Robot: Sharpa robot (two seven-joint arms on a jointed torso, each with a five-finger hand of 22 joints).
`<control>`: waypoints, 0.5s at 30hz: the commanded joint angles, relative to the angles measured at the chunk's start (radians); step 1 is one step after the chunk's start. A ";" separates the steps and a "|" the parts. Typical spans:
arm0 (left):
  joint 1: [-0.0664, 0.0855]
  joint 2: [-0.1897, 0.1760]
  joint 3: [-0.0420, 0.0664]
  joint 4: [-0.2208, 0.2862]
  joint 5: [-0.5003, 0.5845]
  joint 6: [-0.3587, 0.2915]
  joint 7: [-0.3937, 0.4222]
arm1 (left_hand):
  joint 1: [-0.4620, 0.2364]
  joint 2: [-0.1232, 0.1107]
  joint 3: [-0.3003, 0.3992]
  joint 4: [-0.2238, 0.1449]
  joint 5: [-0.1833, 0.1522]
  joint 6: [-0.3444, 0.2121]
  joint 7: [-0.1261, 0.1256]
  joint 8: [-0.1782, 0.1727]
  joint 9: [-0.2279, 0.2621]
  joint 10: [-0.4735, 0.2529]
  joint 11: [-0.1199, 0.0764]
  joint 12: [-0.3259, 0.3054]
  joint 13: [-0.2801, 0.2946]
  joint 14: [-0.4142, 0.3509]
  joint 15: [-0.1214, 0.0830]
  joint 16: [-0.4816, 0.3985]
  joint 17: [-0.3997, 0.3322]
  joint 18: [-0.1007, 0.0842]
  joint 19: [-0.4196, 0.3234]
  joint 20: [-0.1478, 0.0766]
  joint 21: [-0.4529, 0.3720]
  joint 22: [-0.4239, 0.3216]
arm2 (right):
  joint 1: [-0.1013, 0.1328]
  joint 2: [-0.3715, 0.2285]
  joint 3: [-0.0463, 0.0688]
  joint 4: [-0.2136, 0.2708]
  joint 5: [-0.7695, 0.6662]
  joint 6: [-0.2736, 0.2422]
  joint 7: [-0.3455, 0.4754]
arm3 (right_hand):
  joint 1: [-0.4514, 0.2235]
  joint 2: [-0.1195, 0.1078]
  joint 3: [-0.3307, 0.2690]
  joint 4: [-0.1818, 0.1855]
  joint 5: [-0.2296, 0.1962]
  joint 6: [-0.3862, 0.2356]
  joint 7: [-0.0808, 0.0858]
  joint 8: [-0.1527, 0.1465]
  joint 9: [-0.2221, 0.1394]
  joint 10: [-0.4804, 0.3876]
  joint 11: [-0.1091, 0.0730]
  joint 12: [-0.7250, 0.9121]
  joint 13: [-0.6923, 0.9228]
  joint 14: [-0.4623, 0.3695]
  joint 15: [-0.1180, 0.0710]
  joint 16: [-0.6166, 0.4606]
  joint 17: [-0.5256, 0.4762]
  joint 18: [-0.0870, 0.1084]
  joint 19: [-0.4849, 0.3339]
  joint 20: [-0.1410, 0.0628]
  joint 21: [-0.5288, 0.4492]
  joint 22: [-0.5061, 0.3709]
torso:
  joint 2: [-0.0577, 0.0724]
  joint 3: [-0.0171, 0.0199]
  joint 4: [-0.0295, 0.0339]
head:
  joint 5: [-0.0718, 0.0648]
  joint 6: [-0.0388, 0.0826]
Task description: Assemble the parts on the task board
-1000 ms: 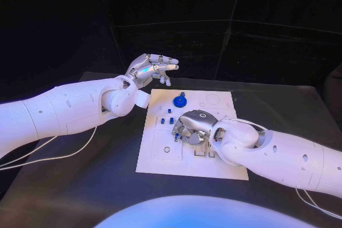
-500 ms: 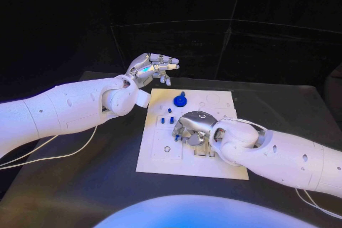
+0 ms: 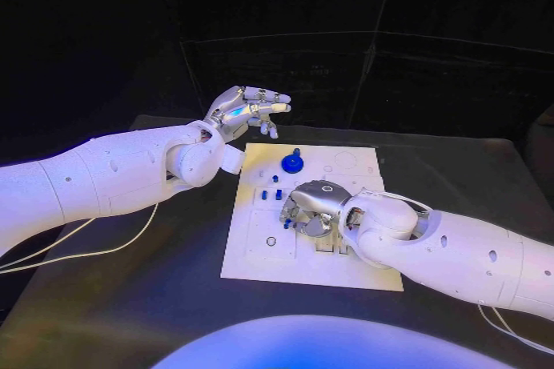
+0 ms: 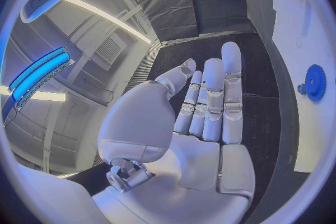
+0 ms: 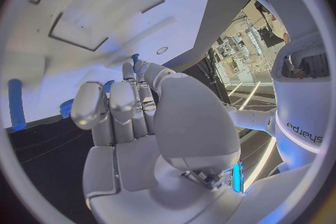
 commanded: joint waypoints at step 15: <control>0.002 0.000 0.001 0.003 0.006 0.013 0.001 | -0.007 0.003 -0.005 -0.001 0.007 -0.007 0.003 0.006 0.001 -0.007 0.000 0.004 0.001 -0.002 0.003 0.005 -0.001 0.014 0.003 0.002 -0.003 -0.001 | -0.003 0.016 -0.001 -0.008 -0.048 0.042 -0.041 | -0.042 -0.015 0.000 -0.006 0.004 -0.051 0.019 -0.020 -0.006 -0.045 0.019 -0.029 -0.006 0.019 0.013 0.011 -0.006 -0.008 -0.003 0.014 0.002 -0.001 | -0.001 -0.0014 -0.0013 | -0.003 -0.005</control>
